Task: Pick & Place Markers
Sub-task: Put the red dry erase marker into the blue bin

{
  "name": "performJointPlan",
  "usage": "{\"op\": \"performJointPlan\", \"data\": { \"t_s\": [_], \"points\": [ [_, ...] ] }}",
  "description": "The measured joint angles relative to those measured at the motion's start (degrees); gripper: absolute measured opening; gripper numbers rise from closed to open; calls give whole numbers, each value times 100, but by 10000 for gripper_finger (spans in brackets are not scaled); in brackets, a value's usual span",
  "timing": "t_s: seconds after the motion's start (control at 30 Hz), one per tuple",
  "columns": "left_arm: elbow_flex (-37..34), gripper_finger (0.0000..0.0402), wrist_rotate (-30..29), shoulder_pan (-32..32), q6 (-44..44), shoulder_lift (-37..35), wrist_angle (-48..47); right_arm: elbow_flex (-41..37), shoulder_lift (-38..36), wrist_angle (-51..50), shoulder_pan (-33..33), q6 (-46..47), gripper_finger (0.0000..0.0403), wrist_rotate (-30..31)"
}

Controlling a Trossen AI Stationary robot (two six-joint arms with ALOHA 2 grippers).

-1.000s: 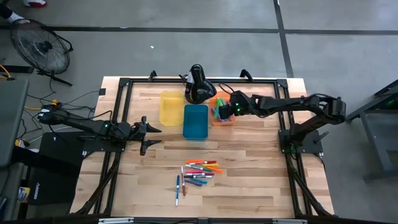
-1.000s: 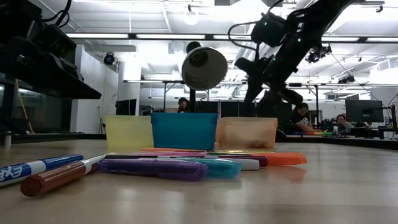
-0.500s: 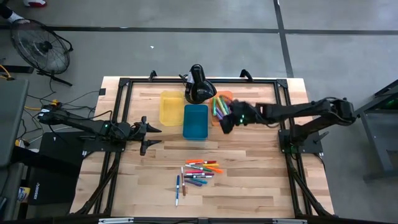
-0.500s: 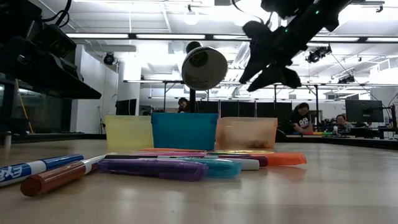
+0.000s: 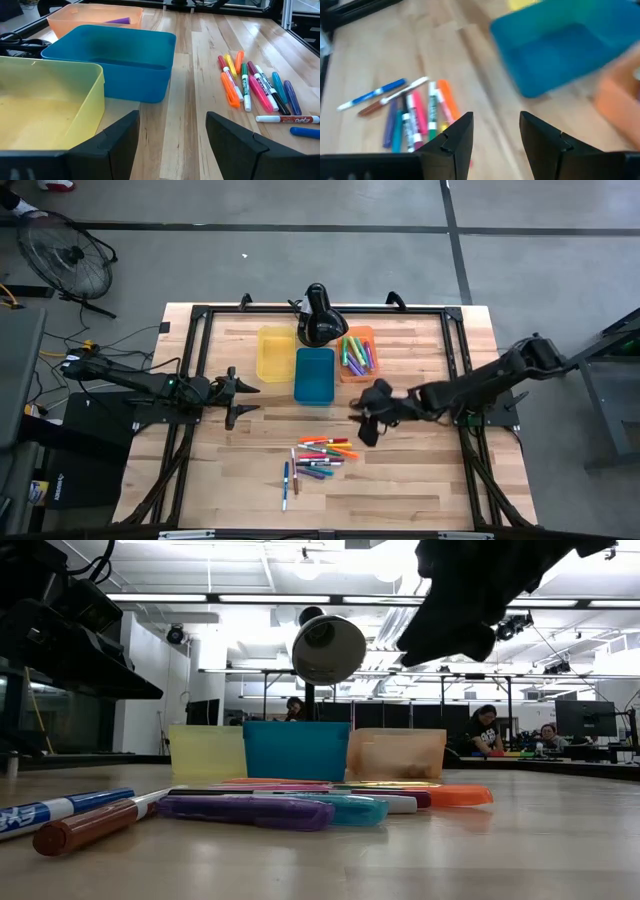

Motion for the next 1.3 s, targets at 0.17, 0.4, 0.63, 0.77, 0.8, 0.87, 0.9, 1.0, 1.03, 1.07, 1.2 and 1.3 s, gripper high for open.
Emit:
{"op": "performJointPlan", "data": {
  "t_s": [0.17, 0.4, 0.63, 0.77, 0.8, 0.87, 0.9, 1.0, 1.03, 1.07, 1.2, 1.3],
  "points": [
    [0, 224, 2, 0, 1, -2, 0, -1, 691, 851, 209, -370, 149, -66],
    [0, 224, 0, 0, 2, -1, 0, 0, 1517, 993, 202, -649, 149, -76],
    [0, 224, 1, 0, 0, 0, 0, 0, 1936, 1261, 204, -1262, 149, -4],
    [0, 224, 1, 0, 1, 0, 0, 0, 1940, 1291, 202, -1464, 149, -20],
    [0, 224, 2, -2, 0, 0, 0, 0, 1940, 1307, 203, -1541, 149, -77],
    [0, 224, 2, 0, 2, -2, 0, 0, 1940, 1343, 204, -1660, 149, -211],
    [0, 224, 0, 0, 1, 0, 0, 0, 1940, 1340, 204, -1682, 149, -266],
    [0, 224, 1, 0, 1, 0, 0, 25, 1940, 1299, 204, -1847, 149, -377],
    [0, 224, 0, 0, 1, 0, 0, 91, 1940, 1210, 204, -1917, 149, -410],
    [0, 224, 2, -1, 2, 0, 0, 187, 1940, 1105, 204, -1984, 149, -465],
    [0, 224, 0, -2, 2, 0, 0, 814, 1940, 250, 200, -2051, 149, -507],
    [0, 224, 2, 0, 2, 0, 0, 1474, 1979, -457, 200, -2166, 149, -491]
  ]
}}
